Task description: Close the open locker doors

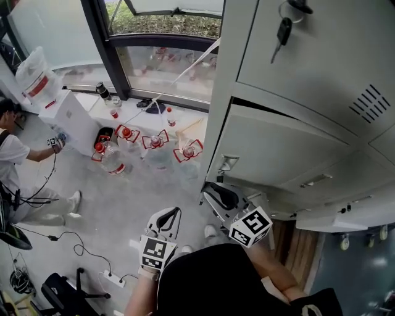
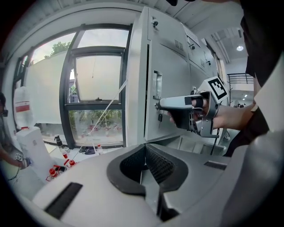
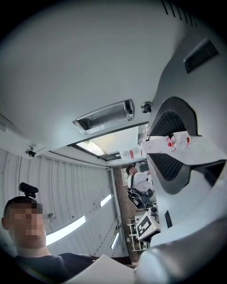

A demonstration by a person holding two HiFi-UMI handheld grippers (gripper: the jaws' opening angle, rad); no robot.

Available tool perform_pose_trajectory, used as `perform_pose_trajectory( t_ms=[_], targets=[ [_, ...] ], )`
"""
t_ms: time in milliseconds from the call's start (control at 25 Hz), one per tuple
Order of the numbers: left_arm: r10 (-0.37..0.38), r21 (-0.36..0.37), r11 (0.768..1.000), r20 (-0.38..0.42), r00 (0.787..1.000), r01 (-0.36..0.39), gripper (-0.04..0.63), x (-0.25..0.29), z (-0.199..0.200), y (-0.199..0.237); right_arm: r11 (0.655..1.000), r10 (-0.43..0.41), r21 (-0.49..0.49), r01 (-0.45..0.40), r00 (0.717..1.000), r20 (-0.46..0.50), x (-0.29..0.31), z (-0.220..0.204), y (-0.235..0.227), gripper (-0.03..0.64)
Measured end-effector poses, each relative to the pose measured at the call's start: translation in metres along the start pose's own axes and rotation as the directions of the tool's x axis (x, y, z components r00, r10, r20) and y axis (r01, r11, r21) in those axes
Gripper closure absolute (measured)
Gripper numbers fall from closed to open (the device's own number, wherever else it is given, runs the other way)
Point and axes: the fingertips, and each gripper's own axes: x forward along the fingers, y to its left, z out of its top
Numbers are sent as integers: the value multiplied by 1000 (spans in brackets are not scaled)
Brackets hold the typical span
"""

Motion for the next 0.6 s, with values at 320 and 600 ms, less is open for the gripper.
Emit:
perform_pose_trajectory(
  t_ms=[320,600],
  targets=[
    [43,-17,999,-2,999,-43,577,8,3,11,1000,20,19,-20,1000,2,14,5,-17,472],
    [42,-18,999,3,999,-42,577,11,4,13,999,33,21,-34,999,5,17,6,-15,486]
  ],
)
